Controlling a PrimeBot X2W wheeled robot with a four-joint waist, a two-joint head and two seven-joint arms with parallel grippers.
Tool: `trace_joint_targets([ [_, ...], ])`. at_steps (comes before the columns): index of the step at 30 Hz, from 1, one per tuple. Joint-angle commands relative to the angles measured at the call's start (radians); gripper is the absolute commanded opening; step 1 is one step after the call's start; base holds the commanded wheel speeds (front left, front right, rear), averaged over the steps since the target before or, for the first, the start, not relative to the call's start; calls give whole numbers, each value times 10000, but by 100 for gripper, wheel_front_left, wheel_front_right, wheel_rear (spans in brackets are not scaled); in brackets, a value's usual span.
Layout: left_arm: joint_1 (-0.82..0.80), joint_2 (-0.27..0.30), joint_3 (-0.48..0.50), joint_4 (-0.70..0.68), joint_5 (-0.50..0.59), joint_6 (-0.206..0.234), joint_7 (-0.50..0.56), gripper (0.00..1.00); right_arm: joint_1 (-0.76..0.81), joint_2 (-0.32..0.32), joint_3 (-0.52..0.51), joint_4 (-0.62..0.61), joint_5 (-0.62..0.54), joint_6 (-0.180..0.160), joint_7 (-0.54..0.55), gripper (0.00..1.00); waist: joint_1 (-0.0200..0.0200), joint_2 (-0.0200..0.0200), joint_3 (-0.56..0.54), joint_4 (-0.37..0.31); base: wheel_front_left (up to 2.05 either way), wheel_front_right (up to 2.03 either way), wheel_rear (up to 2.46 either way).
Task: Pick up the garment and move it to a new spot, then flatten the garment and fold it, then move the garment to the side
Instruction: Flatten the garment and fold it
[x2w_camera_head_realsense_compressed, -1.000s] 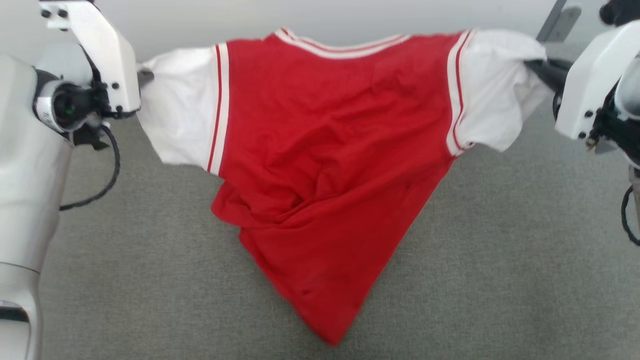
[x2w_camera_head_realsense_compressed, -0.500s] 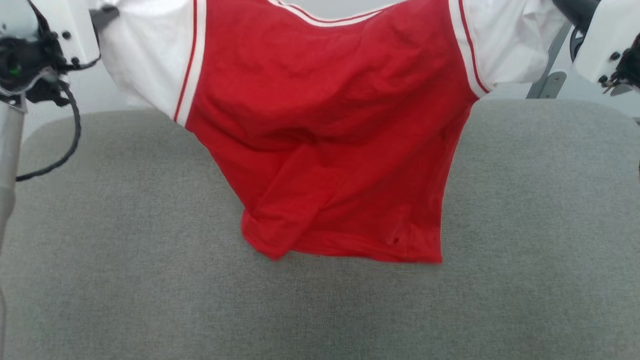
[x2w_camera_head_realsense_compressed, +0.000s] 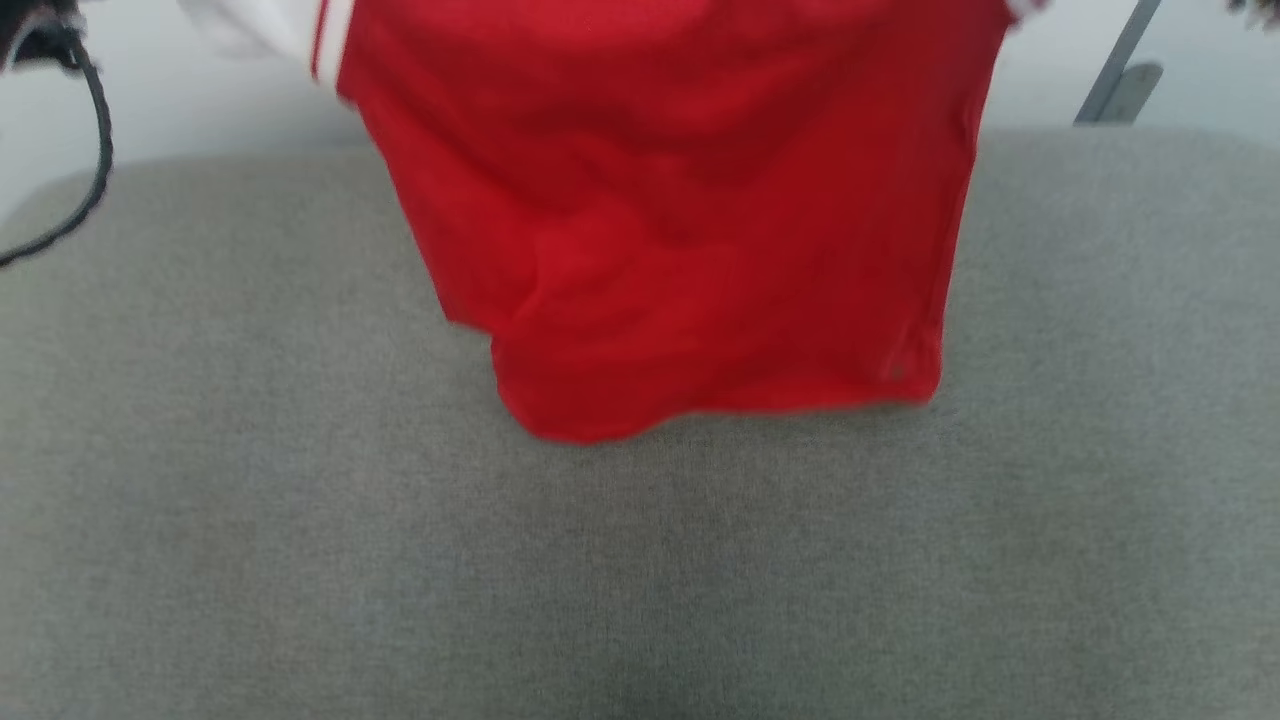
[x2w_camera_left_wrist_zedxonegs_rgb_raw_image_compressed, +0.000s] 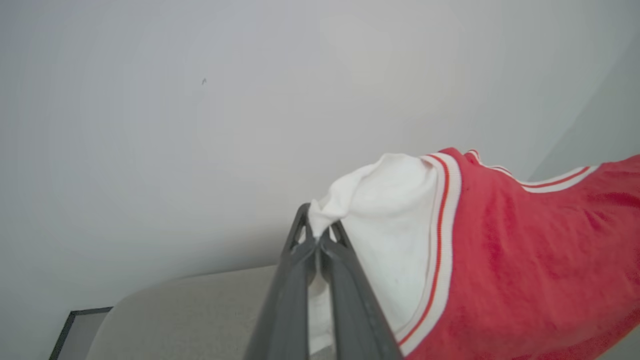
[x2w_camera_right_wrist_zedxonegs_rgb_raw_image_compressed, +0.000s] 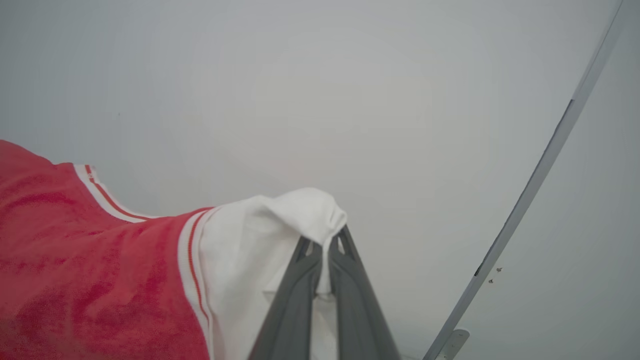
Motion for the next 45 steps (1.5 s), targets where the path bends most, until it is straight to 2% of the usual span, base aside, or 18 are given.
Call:
trace_joint_targets([
  [1,-364,-61,-14,64,314,-81,-521,0,-341,88,68,374,-329,-1,-447,0,0,0,674,-45,0,0,0],
  [5,-1330,-269,-69,602,937,-170,-2141,0,-1719,377,-206,1628,-1606,-2,-2801,0,0,0,1453,-104,0,0,0],
  [8,-2211,-344,-108,928,1584,-154,-3900,0,-2648,625,-561,2498,-2748,-2,-4744,0,0,0,1955,-125,0,0,0],
  [11,-2909,-439,-260,1130,2205,-326,-5824,0,-3395,740,-1089,3124,-4042,-2,-6627,0,0,0,2328,-85,0,0,0],
  [15,-3036,-580,-546,1505,2543,-623,-7855,0,-3532,1033,-1252,3608,-5404,-1,-7421,0,0,0,2623,20,0,0,0],
  [19,-2338,-583,-870,2188,2332,-771,-8398,0,-2832,1388,-997,4435,-5392,-2,-7504,0,0,0,2716,71,0,0,0],
  [25,-810,-765,-1646,3081,1446,-788,-8081,0,-1585,1670,82,6138,-4112,-2,-7036,0,0,0,2568,215,0,0,0],
  [29,267,-687,-2356,3009,261,-789,-6847,0,-828,1768,1090,6442,-2541,-2,-6247,0,0,0,2329,298,0,0,0],
  [31,733,-470,-2769,2651,-226,-790,-6188,0,-390,1500,1713,6217,-1836,-2,-5745,0,0,0,2186,347,0,0,0],
  [36,2190,287,-3559,1473,-1585,-791,-4743,0,990,627,3080,4668,365,-2,-4327,0,0,0,1819,451,0,0,0],
  [39,2760,577,-3722,924,-2180,-791,-4262,0,1723,175,3604,3838,1214,-2,-3575,0,0,0,1666,499,0,0,0],
  [45,4480,1500,-4025,-568,-3163,-758,-3242,0,3856,-1526,4440,983,3169,-1,-1807,0,0,0,1343,656,0,0,0],
])
